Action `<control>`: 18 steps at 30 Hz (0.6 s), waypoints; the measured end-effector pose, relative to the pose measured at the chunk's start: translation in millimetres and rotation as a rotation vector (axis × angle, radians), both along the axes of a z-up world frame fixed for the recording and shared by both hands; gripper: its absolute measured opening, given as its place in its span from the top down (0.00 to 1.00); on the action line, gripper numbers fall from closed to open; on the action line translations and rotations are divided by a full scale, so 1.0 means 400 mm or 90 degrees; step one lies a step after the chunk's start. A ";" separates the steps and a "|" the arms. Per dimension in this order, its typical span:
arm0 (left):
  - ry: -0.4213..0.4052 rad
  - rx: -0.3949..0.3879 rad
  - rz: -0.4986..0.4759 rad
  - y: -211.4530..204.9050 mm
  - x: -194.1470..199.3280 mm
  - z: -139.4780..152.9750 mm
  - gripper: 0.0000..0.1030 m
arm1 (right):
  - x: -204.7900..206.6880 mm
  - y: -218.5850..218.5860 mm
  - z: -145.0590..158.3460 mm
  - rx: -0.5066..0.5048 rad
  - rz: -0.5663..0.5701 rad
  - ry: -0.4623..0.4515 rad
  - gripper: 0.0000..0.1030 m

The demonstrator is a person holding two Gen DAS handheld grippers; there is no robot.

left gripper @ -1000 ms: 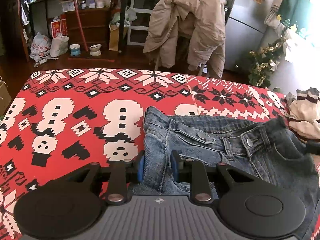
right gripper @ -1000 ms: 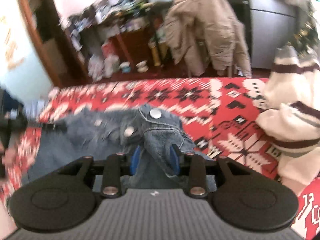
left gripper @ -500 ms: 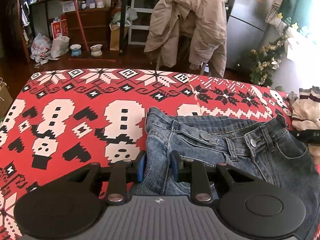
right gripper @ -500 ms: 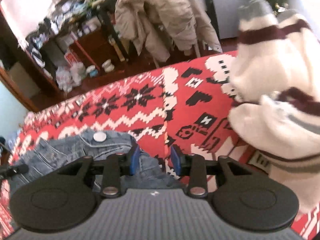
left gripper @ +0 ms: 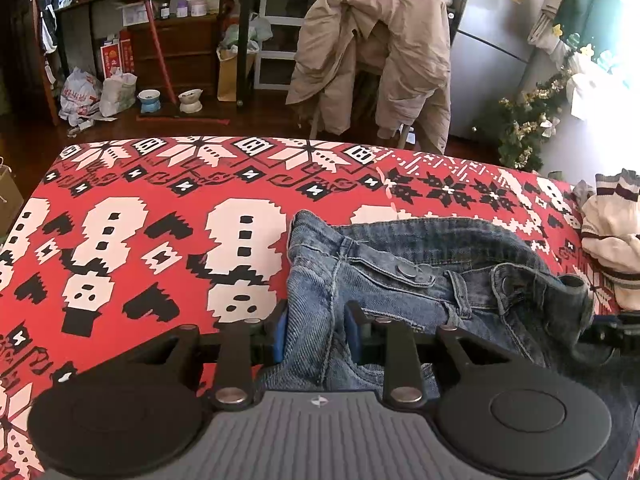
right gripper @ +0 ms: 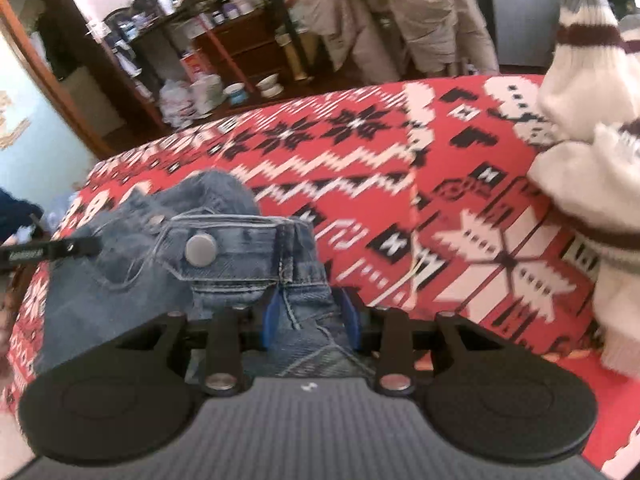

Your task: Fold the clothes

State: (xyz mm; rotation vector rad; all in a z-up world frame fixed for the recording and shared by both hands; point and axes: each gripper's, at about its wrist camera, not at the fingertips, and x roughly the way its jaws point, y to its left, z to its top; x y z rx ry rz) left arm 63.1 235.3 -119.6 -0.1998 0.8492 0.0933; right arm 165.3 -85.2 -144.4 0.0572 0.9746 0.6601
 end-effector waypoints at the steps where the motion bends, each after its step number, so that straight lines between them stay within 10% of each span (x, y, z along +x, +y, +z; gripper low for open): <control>1: 0.000 0.001 0.000 0.000 0.000 -0.001 0.73 | -0.011 0.002 -0.002 -0.002 0.009 -0.004 0.61; 18: -0.011 0.036 -0.007 -0.010 -0.002 -0.017 0.88 | 0.013 0.050 0.092 -0.216 -0.056 -0.296 0.91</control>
